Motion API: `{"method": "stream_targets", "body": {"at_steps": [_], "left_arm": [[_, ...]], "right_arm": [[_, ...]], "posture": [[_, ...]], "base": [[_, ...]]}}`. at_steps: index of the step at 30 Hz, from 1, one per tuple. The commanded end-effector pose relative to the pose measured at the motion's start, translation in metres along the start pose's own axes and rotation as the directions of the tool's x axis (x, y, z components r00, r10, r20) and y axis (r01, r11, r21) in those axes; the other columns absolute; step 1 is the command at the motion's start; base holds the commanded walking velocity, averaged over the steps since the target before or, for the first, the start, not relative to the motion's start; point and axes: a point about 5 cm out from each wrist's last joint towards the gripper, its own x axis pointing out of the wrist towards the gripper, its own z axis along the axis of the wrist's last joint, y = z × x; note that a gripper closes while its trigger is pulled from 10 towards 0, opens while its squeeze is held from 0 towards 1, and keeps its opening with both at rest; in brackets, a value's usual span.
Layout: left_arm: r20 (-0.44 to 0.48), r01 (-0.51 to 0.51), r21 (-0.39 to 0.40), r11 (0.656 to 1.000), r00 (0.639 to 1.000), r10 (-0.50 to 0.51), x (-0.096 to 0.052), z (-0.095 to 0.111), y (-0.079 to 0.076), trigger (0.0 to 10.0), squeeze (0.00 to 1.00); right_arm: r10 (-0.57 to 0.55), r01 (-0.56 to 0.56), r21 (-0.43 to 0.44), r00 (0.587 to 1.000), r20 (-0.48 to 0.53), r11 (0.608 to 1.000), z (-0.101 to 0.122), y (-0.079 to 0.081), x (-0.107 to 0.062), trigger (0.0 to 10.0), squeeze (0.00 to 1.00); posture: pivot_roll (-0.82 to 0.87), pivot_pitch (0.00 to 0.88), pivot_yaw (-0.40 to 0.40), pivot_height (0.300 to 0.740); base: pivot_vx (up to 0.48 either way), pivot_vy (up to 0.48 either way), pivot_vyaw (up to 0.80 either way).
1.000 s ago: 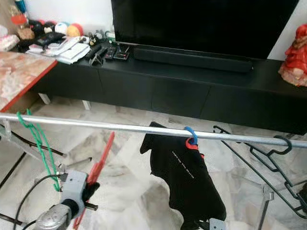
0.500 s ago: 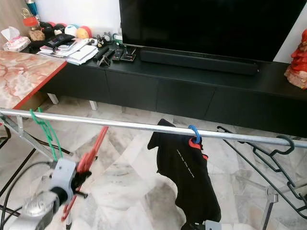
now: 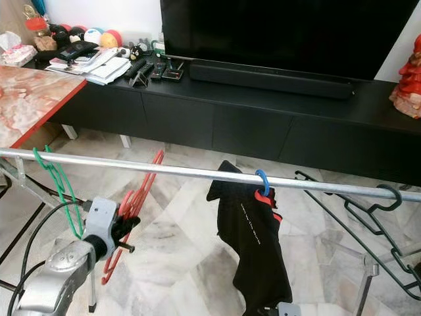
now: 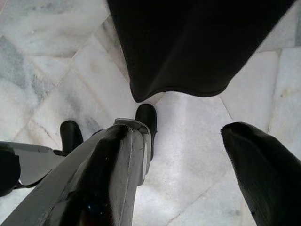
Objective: Hang hanger
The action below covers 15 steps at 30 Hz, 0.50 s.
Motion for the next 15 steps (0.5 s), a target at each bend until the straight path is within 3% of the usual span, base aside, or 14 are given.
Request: {"method": "stream_targets", "body": {"at_steps": [1, 7, 15], "left_arm": [[0.030, -0.005, -0.026, 1.000, 1.000, 0.006, 0.003, 0.010, -0.002, 10.0, 0.00], [0.059, -0.113, -0.066, 0.991, 0.991, 0.117, 0.010, 0.023, 0.009, 10.0, 0.00], [0.049, -0.119, -0.086, 0.989, 0.991, 0.124, 0.018, 0.027, 0.006, 10.0, 0.00]], "right_arm": [[-0.008, 0.008, -0.005, 1.000, -0.026, 1.000, -0.006, -0.004, -0.001, 10.0, 0.00], [-0.008, 0.007, -0.015, 1.000, -0.030, 1.000, -0.006, -0.004, -0.001, 10.0, 0.00], [-0.006, 0.005, -0.029, 0.999, -0.032, 1.000, -0.005, -0.005, -0.002, 10.0, 0.00]], "posture": [[0.02, 0.126, -0.049, 0.740], [0.02, 0.132, -0.050, 0.740], [0.02, 0.140, -0.056, 0.740]], "base": [[0.000, 0.000, 0.00], [0.000, 0.000, 0.00], [0.000, 0.000, 0.00]]}}
